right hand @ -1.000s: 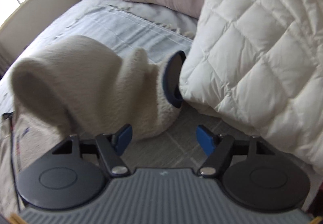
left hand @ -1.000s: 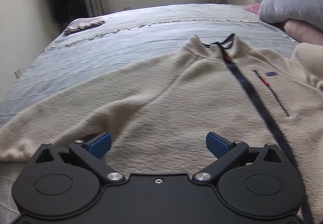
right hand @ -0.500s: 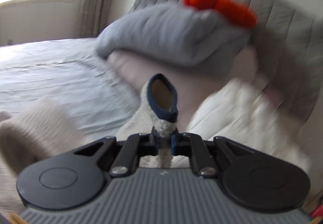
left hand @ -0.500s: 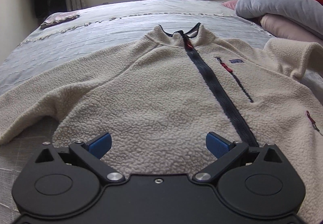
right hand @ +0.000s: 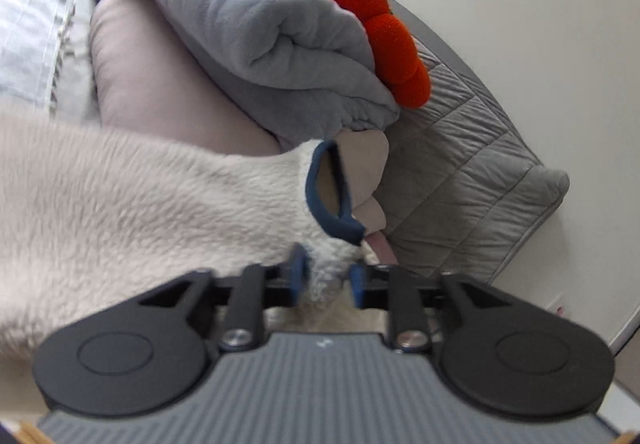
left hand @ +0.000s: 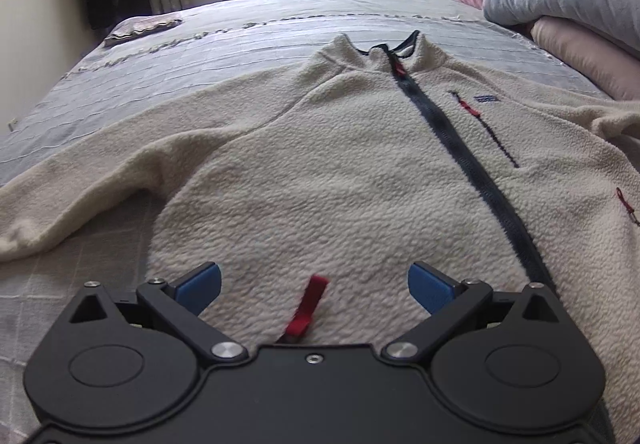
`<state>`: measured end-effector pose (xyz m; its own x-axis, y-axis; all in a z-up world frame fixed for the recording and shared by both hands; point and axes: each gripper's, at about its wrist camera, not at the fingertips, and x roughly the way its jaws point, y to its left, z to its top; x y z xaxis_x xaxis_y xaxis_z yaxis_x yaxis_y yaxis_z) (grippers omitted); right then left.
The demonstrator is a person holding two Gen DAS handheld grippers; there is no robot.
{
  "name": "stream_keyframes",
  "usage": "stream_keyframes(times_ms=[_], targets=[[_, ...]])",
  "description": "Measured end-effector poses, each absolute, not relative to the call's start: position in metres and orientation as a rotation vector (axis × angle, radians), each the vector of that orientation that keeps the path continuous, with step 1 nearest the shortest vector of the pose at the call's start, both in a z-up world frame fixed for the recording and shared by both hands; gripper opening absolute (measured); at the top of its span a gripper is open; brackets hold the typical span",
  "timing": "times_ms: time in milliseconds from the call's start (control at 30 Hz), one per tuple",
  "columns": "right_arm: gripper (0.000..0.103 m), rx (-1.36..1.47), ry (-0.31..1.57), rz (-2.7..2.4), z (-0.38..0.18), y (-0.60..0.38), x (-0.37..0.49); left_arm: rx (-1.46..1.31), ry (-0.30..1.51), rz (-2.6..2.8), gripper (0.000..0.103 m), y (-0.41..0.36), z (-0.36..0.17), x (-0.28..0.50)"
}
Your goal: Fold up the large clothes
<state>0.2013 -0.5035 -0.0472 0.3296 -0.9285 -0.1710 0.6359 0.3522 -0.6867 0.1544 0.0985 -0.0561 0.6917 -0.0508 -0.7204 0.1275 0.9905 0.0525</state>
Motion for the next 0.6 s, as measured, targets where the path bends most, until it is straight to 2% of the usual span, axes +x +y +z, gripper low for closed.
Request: stream_keyframes(times_ms=[67, 100, 333, 433, 600], targets=[[0.082, -0.491, 0.582, -1.053, -0.033, -0.494, 0.190, 0.107, 0.801, -0.077, 0.101, 0.108, -0.053, 0.147], [0.091, -0.442, 0.556, -1.001, -0.021, -0.482, 0.177, 0.107, 0.802, -0.070, 0.101, 0.113, -0.052, 0.142], [0.091, -0.053, 0.603, -0.567, 0.019, -0.419, 0.100, 0.017, 0.844, -0.033, 0.101, 0.163, -0.043, 0.100], [0.091, 0.090, 0.658, -0.311, 0.015, -0.390, 0.071, -0.048, 0.870, -0.041, 0.101, 0.188, -0.041, 0.075], [0.091, 0.152, 0.811, 0.015, -0.016, -0.335, 0.034, -0.157, 0.934, -0.101, 0.100, 0.218, -0.047, 0.037]])
